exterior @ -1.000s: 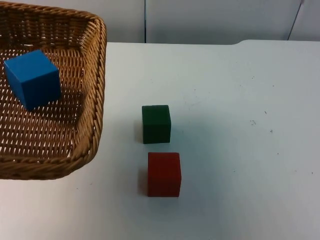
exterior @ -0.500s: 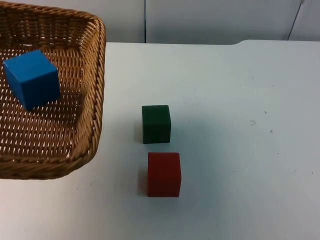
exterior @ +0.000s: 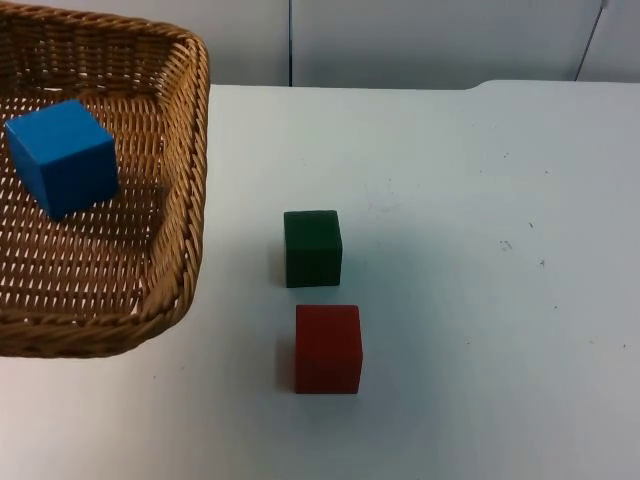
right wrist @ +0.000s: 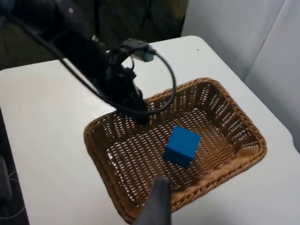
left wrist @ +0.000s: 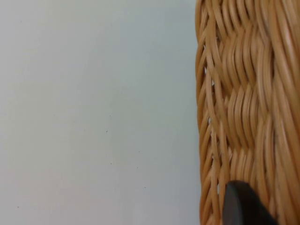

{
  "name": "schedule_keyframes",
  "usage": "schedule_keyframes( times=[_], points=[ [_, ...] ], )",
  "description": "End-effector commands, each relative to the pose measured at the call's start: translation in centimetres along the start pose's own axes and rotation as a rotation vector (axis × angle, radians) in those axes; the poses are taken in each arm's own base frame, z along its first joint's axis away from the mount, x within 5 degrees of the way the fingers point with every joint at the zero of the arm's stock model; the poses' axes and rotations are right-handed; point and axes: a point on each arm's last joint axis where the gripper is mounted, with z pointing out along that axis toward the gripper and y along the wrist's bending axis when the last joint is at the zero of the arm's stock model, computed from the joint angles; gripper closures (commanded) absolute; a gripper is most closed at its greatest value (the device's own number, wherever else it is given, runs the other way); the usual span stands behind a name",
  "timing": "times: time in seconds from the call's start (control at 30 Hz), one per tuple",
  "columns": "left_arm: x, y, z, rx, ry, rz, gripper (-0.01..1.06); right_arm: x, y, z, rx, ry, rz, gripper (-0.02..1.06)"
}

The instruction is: Pick up the basket with the left hand and place the blue cube into the basket with the right hand.

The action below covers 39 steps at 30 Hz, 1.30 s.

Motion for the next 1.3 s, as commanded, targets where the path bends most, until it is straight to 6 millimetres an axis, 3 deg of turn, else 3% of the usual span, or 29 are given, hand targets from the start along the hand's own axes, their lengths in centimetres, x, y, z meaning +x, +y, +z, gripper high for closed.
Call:
schedule_keyframes(
  times=[0.0,0.1,0.13,0.27,0.43,0.77,1.27],
  points=[
    [-0.3,-0.3,-0.3,0.020,-0.024,-0.022,1.05,1.6,0.6,-0.2,0.001,-0.094,0.006,0.29],
    [-0.3,-0.3,-0.3,0.010,-0.024,-0.014,1.05,6.6,1.6,-0.1,-0.015,-0.128,0.069,0.29],
    [-0.3,-0.3,-0.3,0.010,-0.024,-0.014,1.05,6.6,1.6,-0.1,-0.015,-0.128,0.069,0.29],
    [-0.3,-0.1,-0.1,0.005,-0.015,-0.015,1.05,12.6,2.6,-1.9,-0.027,-0.095,0.120,0.29],
    [-0.2,0.6,0.8,-0.008,0.016,-0.033,1.05,15.4,2.7,-4.6,-0.017,-0.108,0.141,0.29],
    [-0.3,2.2,2.1,-0.080,0.014,-0.038,1.05,18.2,2.4,-8.6,0.021,-0.069,0.135,0.29],
    [-0.2,4.3,5.5,-0.066,0.026,-0.042,1.05,18.6,2.3,-9.0,0.024,-0.060,0.136,0.29]
  ],
)
